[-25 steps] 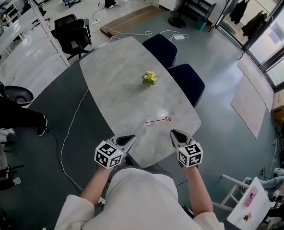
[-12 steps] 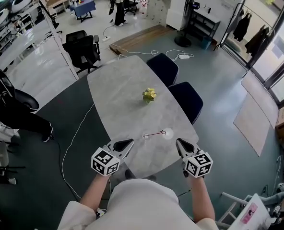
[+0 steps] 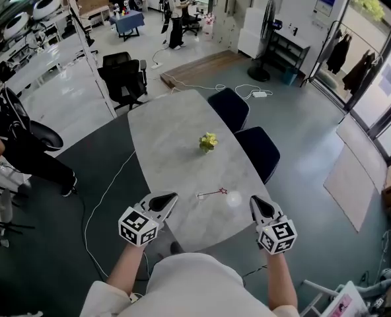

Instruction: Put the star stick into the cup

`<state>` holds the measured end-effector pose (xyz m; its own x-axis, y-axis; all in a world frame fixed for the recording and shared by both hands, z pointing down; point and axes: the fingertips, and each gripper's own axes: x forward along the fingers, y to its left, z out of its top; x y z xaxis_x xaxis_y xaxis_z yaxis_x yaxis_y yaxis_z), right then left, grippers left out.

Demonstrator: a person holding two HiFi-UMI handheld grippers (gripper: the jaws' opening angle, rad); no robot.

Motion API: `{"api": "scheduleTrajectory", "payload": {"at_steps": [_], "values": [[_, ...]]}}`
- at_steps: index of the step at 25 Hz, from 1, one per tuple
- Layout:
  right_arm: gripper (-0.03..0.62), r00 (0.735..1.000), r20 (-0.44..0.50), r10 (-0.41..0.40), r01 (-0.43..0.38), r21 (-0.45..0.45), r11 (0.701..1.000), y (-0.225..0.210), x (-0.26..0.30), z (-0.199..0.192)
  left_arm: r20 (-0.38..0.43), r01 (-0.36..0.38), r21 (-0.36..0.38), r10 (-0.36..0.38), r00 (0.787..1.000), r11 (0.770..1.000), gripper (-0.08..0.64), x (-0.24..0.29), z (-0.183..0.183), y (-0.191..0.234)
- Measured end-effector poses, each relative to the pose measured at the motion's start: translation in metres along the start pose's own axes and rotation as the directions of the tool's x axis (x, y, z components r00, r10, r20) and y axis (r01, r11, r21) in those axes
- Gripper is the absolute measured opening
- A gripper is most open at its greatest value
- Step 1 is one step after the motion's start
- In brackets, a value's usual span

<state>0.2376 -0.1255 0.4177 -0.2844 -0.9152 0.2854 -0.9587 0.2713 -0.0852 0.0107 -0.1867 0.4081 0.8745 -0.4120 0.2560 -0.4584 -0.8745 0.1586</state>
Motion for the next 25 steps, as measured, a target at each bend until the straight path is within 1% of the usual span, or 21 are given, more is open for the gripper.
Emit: {"api": "scheduleTrajectory", "payload": {"at_steps": [3,8,13,18,25], "values": [[0.008,1.0,0.013,0.01,-0.01,-0.018,1.0,-0.001,-0.007,0.001,0.01,-0.005,0.001,0.005,1.0,1.0,0.021,-0.002,0.0,-0.008],[0.006,0.999,0.037,0.034,-0.033,-0.046,0.998,0.011,-0.014,0.006,0.017,-0.006,-0.021,0.006,1.0,1.0,0.021,-0.007,-0.003,-0.013],[0.006,0.998,0.046,0.034,-0.033,-0.019,0.999,0.011,-0.014,0.008,0.035,-0.002,-0.033,0.003,0.999,0.999,0.021,-0.004,0.002,-0.016],[0.006,0.998,0.049,0.029,-0.03,0.007,1.0,0.012,-0.01,0.003,0.034,0.003,-0.045,-0.001,0.999,0.999,0.021,-0.005,-0.005,-0.016],[0.006,0.999,0.039,0.017,-0.018,0.018,1.0,0.007,-0.012,0.001,0.03,0.0,-0.059,0.002,1.0,0.998,0.021,-0.004,-0.009,-0.015]]}}
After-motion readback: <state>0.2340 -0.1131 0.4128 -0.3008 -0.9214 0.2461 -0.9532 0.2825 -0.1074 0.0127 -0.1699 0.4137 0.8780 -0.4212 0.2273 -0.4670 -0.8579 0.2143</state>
